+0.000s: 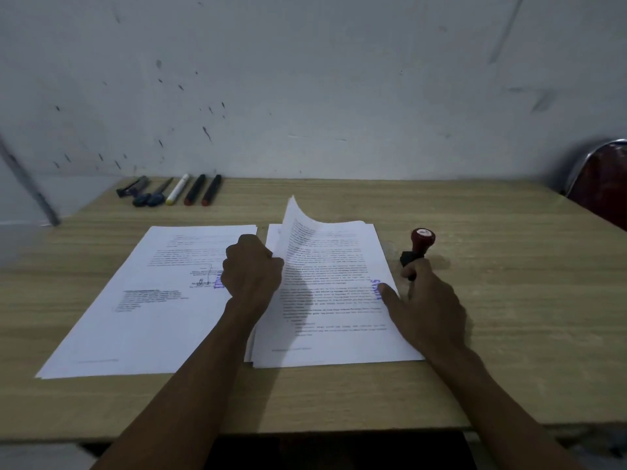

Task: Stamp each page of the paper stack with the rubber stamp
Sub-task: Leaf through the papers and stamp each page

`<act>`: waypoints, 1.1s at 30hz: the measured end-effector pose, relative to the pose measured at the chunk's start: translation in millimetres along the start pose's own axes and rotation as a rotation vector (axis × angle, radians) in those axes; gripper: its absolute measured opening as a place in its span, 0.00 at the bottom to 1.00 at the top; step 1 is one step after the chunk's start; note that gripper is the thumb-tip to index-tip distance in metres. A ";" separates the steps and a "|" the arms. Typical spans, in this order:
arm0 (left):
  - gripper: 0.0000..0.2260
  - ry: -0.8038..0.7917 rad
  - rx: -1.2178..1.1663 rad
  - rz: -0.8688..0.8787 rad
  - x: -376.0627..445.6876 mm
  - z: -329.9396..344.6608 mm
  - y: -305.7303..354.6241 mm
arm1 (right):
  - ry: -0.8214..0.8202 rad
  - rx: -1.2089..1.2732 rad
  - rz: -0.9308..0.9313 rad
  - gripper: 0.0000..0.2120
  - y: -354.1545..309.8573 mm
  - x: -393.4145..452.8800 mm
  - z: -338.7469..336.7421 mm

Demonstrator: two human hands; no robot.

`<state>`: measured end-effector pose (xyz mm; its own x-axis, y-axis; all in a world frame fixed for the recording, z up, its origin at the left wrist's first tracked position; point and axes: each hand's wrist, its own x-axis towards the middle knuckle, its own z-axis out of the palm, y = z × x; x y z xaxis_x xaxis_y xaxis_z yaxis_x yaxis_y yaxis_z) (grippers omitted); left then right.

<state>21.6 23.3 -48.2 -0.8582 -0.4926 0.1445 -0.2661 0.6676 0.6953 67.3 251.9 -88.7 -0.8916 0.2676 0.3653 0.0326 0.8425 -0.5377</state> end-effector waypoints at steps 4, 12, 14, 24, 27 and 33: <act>0.12 0.027 0.005 -0.021 2.9 0.5 -4.1 | 0.005 0.015 0.012 0.16 -2.1 -1.4 -2.2; 0.09 0.084 -0.139 0.104 3.4 -2.3 -9.0 | 0.013 0.054 0.034 0.14 -8.1 -2.2 -6.2; 0.09 0.074 -0.224 0.131 6.8 -7.5 -10.3 | 0.020 0.096 0.022 0.13 -10.3 -2.0 -7.9; 0.07 -0.127 -0.713 -0.179 48.1 -59.9 -50.0 | -0.280 0.435 0.143 0.16 -60.6 1.6 -3.8; 0.06 -0.111 -0.811 -0.242 57.9 -81.0 -68.8 | -0.413 0.623 0.183 0.11 -87.4 2.3 -2.1; 0.05 0.045 -0.536 -0.136 73.7 -118.9 -114.6 | -0.533 0.656 0.122 0.12 -134.2 -10.0 19.4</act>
<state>41.0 -155.9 -33.5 -0.8091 -0.5855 0.0498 -0.1025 0.2242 0.9691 63.1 127.2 -35.0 -0.9976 -0.0558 -0.0419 0.0207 0.3365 -0.9415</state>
